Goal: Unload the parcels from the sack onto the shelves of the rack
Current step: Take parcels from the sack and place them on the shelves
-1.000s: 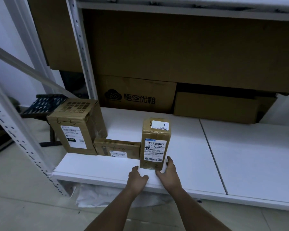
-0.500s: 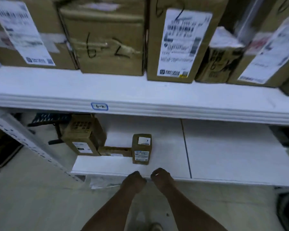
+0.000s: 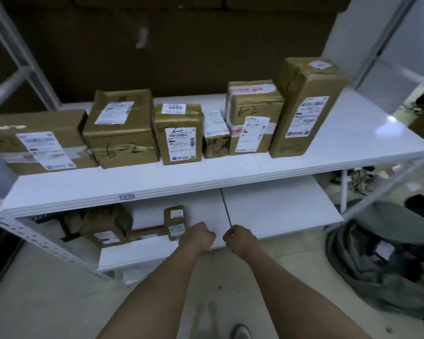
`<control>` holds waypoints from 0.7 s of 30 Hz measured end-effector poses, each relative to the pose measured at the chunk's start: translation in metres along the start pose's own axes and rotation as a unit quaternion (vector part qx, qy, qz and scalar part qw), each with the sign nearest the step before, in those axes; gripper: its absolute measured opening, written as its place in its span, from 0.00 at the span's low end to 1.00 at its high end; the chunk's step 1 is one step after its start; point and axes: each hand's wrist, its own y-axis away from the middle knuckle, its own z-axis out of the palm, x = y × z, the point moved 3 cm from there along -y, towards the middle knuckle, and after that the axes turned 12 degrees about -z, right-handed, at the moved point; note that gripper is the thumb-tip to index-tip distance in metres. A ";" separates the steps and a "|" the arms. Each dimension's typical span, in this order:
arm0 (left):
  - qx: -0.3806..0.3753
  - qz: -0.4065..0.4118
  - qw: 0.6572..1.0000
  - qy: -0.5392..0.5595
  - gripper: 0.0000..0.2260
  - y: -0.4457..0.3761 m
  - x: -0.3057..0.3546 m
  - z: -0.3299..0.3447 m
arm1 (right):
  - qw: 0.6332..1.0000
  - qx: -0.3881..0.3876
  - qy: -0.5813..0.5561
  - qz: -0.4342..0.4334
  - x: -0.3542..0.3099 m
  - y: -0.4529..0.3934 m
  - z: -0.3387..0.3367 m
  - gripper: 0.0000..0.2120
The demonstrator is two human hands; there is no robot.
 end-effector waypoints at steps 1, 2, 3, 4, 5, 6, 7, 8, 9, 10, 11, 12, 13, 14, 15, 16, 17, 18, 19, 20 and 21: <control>-0.005 0.004 1.000 -0.012 0.15 0.009 0.010 0.002 | 1.000 0.008 -0.005 0.006 0.005 0.008 -0.011 0.15; -0.004 0.013 1.000 -0.020 0.15 0.019 0.023 0.008 | 1.000 0.018 -0.014 0.009 0.012 0.018 -0.024 0.15; -0.005 0.017 0.999 -0.030 0.16 0.029 0.033 0.013 | 0.999 0.025 -0.021 0.011 0.020 0.025 -0.034 0.15; -0.008 0.026 0.999 -0.043 0.17 0.038 0.048 0.021 | 0.999 0.032 -0.026 0.012 0.029 0.033 -0.048 0.15; -0.013 0.033 0.998 -0.053 0.16 0.046 0.062 0.028 | 0.999 0.034 -0.025 0.012 0.040 0.038 -0.060 0.14; -0.013 0.042 0.997 -0.068 0.14 0.053 0.074 0.034 | 0.999 0.035 -0.024 0.013 0.050 0.041 -0.071 0.12; -0.012 0.046 0.996 -0.080 0.13 0.060 0.091 0.044 | 0.999 0.040 -0.024 0.015 0.066 0.044 -0.085 0.09; -0.007 0.051 0.995 -0.085 0.13 0.064 0.106 0.054 | 0.999 0.043 -0.021 0.015 0.079 0.047 -0.097 0.07; -0.008 0.054 0.995 -0.086 0.14 0.069 0.124 0.067 | 0.999 0.048 -0.019 0.014 0.097 0.052 -0.112 0.07; -0.012 0.059 0.995 -0.084 0.14 0.074 0.141 0.079 | 0.999 0.049 -0.015 0.018 0.113 0.057 -0.125 0.07; -0.021 0.061 0.994 -0.084 0.13 0.080 0.162 0.095 | 0.998 0.048 -0.011 0.028 0.134 0.063 -0.140 0.07; -0.025 0.060 0.994 -0.086 0.12 0.084 0.179 0.109 | 0.998 0.046 -0.009 0.032 0.153 0.067 -0.155 0.07; -0.027 0.062 0.994 -0.090 0.14 0.088 0.195 0.122 | 0.998 0.043 -0.012 0.039 0.172 0.069 -0.166 0.08; -0.031 0.067 0.993 -0.093 0.16 0.092 0.214 0.140 | 0.998 0.044 -0.013 0.043 0.194 0.073 -0.182 0.07; -0.035 0.074 0.992 -0.094 0.18 0.096 0.231 0.156 | 0.998 0.043 -0.016 0.052 0.215 0.076 -0.195 0.06; -0.040 0.079 0.991 -0.098 0.19 0.102 0.249 0.174 | 0.997 0.044 -0.020 0.058 0.237 0.079 -0.210 0.05; -0.043 0.081 0.990 -0.103 0.20 0.107 0.265 0.190 | 0.997 0.048 -0.029 0.062 0.255 0.083 -0.224 0.05; -0.047 0.083 0.989 -0.110 0.20 0.111 0.279 0.204 | 0.996 0.056 -0.037 0.062 0.270 0.086 -0.236 0.07; -0.054 0.086 0.988 -0.116 0.19 0.116 0.296 0.219 | 0.995 0.068 -0.043 0.065 0.286 0.092 -0.251 0.07; -0.060 0.089 0.987 -0.120 0.20 0.120 0.312 0.231 | 0.994 0.078 -0.046 0.067 0.300 0.097 -0.265 0.06; -0.068 0.095 0.985 -0.124 0.20 0.123 0.330 0.244 | 0.991 0.091 -0.054 0.076 0.315 0.103 -0.279 0.05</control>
